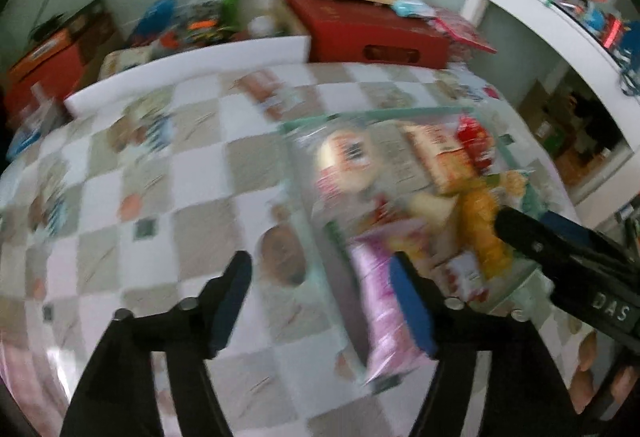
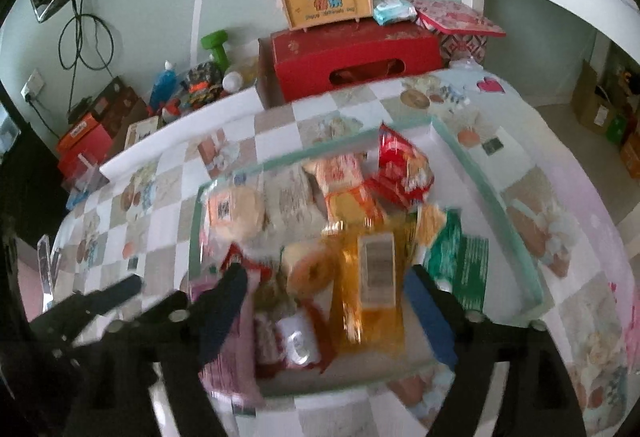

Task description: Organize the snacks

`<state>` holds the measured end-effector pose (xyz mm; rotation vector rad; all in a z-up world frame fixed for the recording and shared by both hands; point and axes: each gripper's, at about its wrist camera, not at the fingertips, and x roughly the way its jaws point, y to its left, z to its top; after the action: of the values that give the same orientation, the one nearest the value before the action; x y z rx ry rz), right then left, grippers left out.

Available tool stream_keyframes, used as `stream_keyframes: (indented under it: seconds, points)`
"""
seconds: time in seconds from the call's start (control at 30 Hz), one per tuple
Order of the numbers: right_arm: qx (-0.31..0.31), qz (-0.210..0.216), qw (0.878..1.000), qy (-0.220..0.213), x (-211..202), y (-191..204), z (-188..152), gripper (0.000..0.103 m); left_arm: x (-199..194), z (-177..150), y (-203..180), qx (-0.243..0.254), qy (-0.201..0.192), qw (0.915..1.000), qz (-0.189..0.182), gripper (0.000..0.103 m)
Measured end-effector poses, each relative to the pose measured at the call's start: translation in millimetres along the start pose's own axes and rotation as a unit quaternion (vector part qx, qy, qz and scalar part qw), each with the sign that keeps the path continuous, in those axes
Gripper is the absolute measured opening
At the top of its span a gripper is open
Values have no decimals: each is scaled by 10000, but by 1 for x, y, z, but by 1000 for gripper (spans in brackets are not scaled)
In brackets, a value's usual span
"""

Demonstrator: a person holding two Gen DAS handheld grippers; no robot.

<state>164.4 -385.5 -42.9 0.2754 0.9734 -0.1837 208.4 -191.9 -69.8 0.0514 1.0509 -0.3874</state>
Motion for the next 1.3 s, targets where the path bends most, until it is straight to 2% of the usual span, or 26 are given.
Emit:
stream_keyframes:
  seconds: [0.17,0.2,0.27,0.37,0.57,0.77,0.97,1.3]
  points:
    - [-181,-36,9996,219,-5,8,-24,88,-17,-30,27,-235,-66,9988,434,97]
    - [-205,-40,9995,228,-7,10,-28,93,-20,-37,31,-272,-91,9981,538,101]
    - [-295,-30,9993,220,-12,16,-39,103,-27,-49,40,-349,-100,9966,736,102]
    - [-430,-50,9987,273,-17,25,-51,103,-35,-67,49,-447,-16,9959,787,102]
    - [-802,-91,9962,339,-32,46,-75,103,-53,-98,55,-584,79,9907,1226,102]
    - [-961,-110,9945,415,-40,57,-90,103,-70,-112,57,-652,34,9875,1435,102]
    - [-1061,-127,9932,455,-46,62,-100,103,-79,-119,55,-583,19,9816,1821,102]
    - [-1057,-163,9930,512,-44,60,-102,103,-74,-123,56,-604,134,9816,1807,102]
